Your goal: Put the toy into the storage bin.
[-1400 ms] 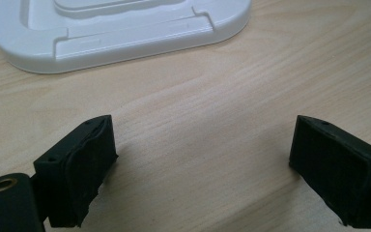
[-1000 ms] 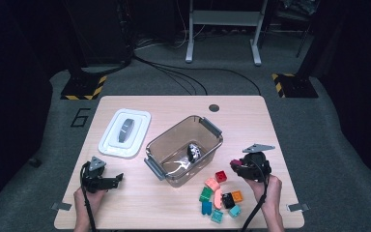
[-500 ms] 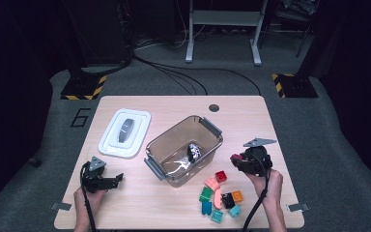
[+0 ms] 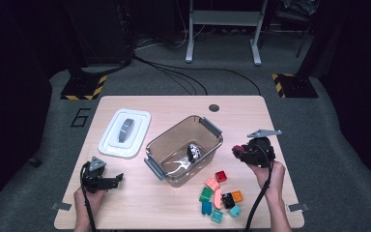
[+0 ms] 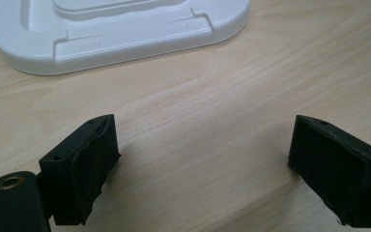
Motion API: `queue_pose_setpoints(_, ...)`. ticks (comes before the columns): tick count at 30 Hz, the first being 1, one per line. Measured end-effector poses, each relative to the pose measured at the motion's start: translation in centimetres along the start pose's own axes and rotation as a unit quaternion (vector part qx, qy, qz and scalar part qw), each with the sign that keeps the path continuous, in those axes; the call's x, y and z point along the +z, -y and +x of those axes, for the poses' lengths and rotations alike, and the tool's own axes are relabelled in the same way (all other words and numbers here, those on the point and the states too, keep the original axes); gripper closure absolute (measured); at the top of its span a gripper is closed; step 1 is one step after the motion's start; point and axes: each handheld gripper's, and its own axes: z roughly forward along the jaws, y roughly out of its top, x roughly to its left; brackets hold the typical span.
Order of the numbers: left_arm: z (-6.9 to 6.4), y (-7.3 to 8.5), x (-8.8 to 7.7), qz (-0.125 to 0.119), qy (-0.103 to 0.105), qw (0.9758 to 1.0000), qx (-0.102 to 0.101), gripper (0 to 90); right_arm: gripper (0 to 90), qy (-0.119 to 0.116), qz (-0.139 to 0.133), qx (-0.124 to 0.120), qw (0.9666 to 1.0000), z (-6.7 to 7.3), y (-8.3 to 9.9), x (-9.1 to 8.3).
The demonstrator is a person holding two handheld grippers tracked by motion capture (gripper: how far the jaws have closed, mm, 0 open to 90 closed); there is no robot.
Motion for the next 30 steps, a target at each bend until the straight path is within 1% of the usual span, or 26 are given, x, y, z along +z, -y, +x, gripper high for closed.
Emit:
queue_pose_setpoints(2,0.0,0.0,0.0,0.000,0.000,1.0000,0.000,10.2,59.4,0.001,-0.003,0.000,1.0000,-0.1,-0.5,0.0)
queue_pose_setpoints(3,0.0,0.0,0.0,0.000,0.000,1.0000,0.000,10.2,59.4,0.001,-0.007,-0.007,1.0000,-0.2,-0.7,0.0)
queue_pose_setpoints(4,0.0,0.0,0.0,0.000,0.000,1.0000,0.000,10.2,59.4,0.002,-0.006,0.001,1.0000,0.0,-1.0,-0.1)
queue_pose_setpoints(6,0.0,0.0,0.0,0.000,0.001,1.0000,-0.001,10.2,59.5,0.004,-0.010,-0.011,0.9999,-0.1,-1.5,-0.1)
queue_pose_setpoints(8,0.0,0.0,0.0,0.000,0.000,1.0000,0.000,10.2,59.5,0.002,-0.015,-0.007,0.9999,0.0,-2.2,-0.3)
queue_pose_setpoints(9,0.0,0.0,0.0,0.000,0.000,1.0000,0.000,10.2,59.5,0.002,-0.015,-0.007,0.9999,0.0,-2.2,-0.3)
queue_pose_setpoints(11,0.0,0.0,0.0,0.000,0.000,1.0000,0.000,10.2,59.5,0.004,-0.016,-0.011,0.9998,0.0,-3.1,-0.5)
queue_pose_setpoints(13,0.0,0.0,0.0,0.000,0.000,1.0000,0.000,10.2,59.5,0.004,-0.019,-0.012,0.9997,0.2,-3.7,-0.7)
queue_pose_setpoints(15,0.0,0.0,0.0,0.000,0.000,1.0000,0.001,10.3,59.5,0.005,-0.024,-0.021,0.9995,0.3,-4.3,-0.8)
queue_pose_setpoints(16,0.0,0.0,0.0,-0.001,0.001,1.0000,0.000,10.4,59.5,0.007,-0.026,-0.020,0.9994,0.4,-4.5,-0.9)
queue_pose_setpoints(17,0.0,0.0,0.0,-0.001,0.001,1.0000,0.000,10.5,59.5,0.007,-0.027,-0.028,0.9992,0.4,-4.7,-1.0)
queue_pose_setpoints(18,0.0,0.0,0.0,-0.001,0.001,1.0000,0.001,10.5,59.5,0.006,-0.028,-0.026,0.9992,0.4,-5.0,-1.0)
queue_pose_setpoints(21,0.0,0.0,0.0,-0.001,0.001,1.0000,0.001,10.6,59.5,0.004,-0.032,-0.028,0.9991,0.7,-5.6,-1.1)
queue_pose_setpoints(22,0.0,0.0,0.0,-0.001,0.001,1.0000,0.001,10.7,59.5,0.001,-0.034,-0.033,0.9989,0.7,-5.8,-1.0)
queue_pose_setpoints(24,0.0,0.0,0.0,-0.001,0.001,1.0000,0.001,10.6,59.5,-0.006,-0.036,-0.034,0.9987,1.0,-6.2,-0.9)
queue_pose_setpoints(28,0.0,0.0,0.0,-0.002,0.001,1.0000,0.001,10.7,59.5,-0.017,-0.034,-0.043,0.9984,1.7,-6.9,-0.5)
queue_pose_setpoints(29,0.0,0.0,0.0,-0.002,0.001,1.0000,0.001,10.7,59.5,-0.020,-0.034,-0.048,0.9981,1.9,-7.1,-0.3)
queue_pose_setpoints(30,0.0,0.0,0.0,-0.002,0.001,1.0000,0.001,10.7,59.4,-0.023,-0.031,-0.046,0.9982,2.1,-7.3,-0.1)
